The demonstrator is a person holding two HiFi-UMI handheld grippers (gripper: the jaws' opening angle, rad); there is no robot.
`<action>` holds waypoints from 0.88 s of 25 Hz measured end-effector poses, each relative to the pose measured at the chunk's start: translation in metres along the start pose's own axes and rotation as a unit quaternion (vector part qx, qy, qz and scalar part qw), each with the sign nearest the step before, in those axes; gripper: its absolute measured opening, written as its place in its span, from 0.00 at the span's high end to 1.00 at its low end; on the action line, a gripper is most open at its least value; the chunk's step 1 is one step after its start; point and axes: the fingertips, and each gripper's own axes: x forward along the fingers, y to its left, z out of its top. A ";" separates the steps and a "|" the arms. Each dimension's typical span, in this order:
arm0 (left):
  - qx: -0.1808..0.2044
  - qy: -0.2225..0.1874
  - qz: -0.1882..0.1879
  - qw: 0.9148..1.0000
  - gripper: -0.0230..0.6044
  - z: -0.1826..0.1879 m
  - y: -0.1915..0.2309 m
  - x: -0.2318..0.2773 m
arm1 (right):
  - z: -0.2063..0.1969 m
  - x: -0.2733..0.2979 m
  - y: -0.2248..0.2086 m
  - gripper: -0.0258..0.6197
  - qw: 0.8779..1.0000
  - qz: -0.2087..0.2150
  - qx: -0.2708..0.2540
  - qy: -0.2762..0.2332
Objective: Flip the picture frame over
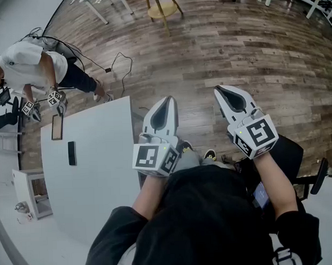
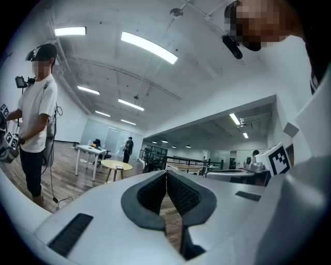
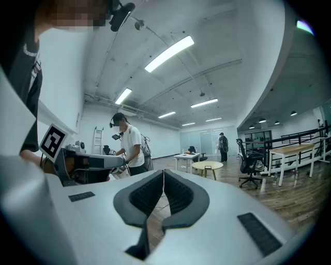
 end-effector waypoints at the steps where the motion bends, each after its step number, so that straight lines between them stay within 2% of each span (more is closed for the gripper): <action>1: -0.001 0.001 -0.002 1.000 0.93 0.002 0.002 0.002 | 0.002 0.003 -0.001 0.93 1.000 -0.004 0.001 0.004; 9: -0.007 0.016 -0.023 1.000 0.93 0.003 0.020 0.020 | 0.011 0.031 -0.005 0.93 1.000 -0.008 -0.007 0.016; 14: -0.009 0.017 -0.030 0.999 0.93 0.005 0.046 0.034 | 0.010 0.063 -0.008 0.93 1.000 -0.005 0.002 0.005; 17: -0.012 0.018 -0.029 0.999 0.93 0.006 0.069 0.040 | 0.012 0.086 -0.004 0.93 1.000 0.011 0.007 -0.005; 22: -0.019 0.017 -0.034 0.999 0.93 0.007 0.105 0.049 | 0.016 0.132 0.010 0.93 0.999 0.041 -0.020 -0.005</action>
